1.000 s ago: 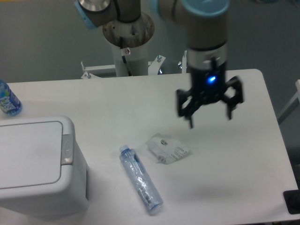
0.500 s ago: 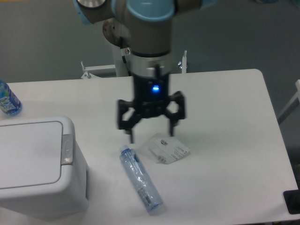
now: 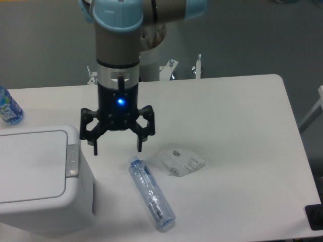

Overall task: Open the trash can
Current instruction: 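Lower the gripper onto the lid edge and push it open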

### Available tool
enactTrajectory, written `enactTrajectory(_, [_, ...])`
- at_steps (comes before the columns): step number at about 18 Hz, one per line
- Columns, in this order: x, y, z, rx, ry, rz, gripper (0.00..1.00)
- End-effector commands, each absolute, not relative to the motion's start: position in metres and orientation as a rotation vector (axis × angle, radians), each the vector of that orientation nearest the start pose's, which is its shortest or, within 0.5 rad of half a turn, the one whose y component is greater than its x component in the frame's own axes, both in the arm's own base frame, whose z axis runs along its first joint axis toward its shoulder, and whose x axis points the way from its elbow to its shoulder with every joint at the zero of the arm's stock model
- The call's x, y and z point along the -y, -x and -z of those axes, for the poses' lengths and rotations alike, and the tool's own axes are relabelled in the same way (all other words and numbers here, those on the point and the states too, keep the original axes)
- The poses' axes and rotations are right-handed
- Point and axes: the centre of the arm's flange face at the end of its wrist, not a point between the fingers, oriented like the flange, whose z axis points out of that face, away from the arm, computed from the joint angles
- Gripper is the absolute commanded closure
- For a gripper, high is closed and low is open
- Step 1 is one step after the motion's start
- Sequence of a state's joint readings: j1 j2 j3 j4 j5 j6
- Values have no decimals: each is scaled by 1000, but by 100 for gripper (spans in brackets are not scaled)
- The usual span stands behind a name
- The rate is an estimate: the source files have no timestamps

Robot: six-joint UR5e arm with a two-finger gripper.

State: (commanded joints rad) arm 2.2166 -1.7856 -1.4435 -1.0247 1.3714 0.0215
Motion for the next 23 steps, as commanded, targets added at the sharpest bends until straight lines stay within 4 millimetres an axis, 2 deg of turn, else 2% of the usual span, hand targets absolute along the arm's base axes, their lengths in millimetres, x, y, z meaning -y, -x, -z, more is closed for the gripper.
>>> enactTrajectory(16, [-604,229,-482,707,2573,69,0])
enactTrajectory(23, [-605,227,-481,704,2576,74,0])
